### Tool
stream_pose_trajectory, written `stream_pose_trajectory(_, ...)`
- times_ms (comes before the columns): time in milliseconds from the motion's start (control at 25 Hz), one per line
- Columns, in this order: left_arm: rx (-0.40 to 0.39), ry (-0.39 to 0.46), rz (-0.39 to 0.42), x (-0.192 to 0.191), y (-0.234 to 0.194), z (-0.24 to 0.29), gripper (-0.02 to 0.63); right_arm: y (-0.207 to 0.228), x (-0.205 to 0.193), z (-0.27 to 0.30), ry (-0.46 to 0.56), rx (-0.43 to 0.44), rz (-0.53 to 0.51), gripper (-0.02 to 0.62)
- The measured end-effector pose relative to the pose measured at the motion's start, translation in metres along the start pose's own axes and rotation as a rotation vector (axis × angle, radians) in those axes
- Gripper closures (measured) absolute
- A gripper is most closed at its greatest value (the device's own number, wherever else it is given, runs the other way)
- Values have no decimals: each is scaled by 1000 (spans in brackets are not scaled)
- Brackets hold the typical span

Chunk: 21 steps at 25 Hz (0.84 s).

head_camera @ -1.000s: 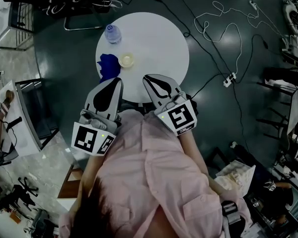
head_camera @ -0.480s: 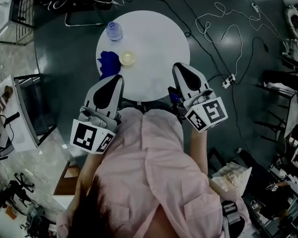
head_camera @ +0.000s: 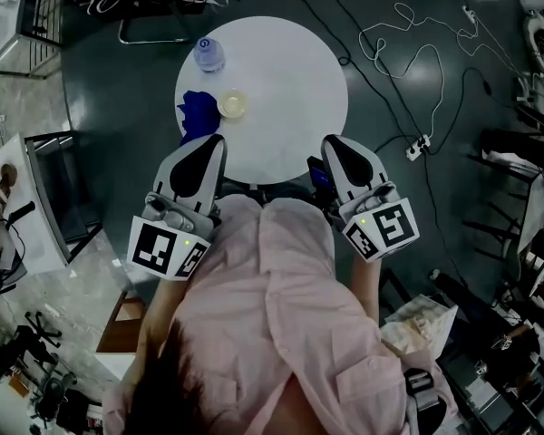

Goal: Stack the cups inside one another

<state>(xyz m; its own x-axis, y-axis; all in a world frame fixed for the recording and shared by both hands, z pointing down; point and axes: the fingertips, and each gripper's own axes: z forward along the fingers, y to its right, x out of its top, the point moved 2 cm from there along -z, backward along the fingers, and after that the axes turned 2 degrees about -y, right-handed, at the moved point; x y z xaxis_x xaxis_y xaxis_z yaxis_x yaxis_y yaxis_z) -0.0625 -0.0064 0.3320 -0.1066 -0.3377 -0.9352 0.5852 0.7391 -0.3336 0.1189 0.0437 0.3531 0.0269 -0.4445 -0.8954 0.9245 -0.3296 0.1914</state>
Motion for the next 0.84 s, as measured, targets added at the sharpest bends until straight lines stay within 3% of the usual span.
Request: stream_pose_trajectory(840, -3, -5, -2, -1, 2, 4, 591, 12, -1, -7, -3, -29, -3, 561)
